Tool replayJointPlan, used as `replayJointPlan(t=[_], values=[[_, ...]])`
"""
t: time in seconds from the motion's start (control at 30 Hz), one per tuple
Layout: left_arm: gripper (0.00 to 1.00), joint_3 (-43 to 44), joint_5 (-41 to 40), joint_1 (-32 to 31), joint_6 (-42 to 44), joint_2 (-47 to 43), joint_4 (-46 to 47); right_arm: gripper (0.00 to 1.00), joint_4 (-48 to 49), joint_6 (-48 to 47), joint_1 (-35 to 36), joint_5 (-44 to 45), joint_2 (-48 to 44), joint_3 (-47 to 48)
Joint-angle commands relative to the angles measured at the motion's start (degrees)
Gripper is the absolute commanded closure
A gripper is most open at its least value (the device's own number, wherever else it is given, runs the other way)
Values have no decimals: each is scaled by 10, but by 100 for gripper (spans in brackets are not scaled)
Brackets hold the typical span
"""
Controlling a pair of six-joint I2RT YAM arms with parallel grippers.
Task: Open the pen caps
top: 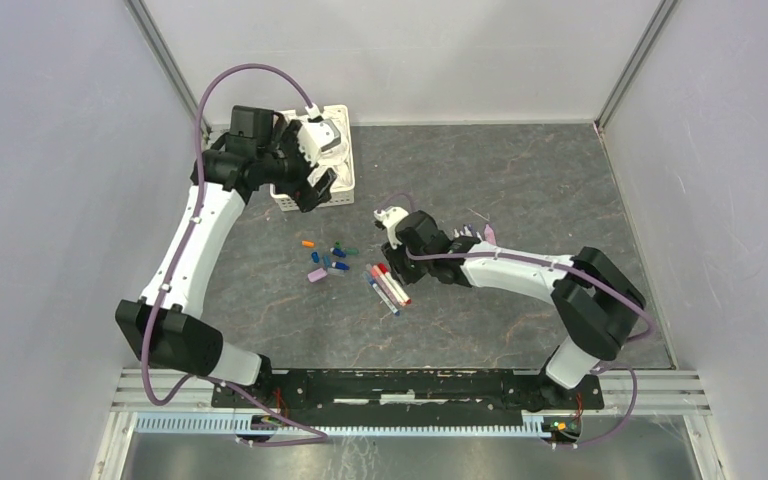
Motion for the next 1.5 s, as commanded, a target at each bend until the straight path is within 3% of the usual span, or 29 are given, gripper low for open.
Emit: replayJointPlan(t=[0.0,0.6,0.97,1.47], values=[[0,2,31,1,-1,8,-35,66,24,6,4,4,24,0],[0,2,75,-2,63,30,-104,71,13,-9,6,12,93,8],[0,4,71,-3,52,40,-95,70,10,3,9,45,14,12],[0,-8,76,-3,54,34,-95,70,18,1,28,42,63,3]])
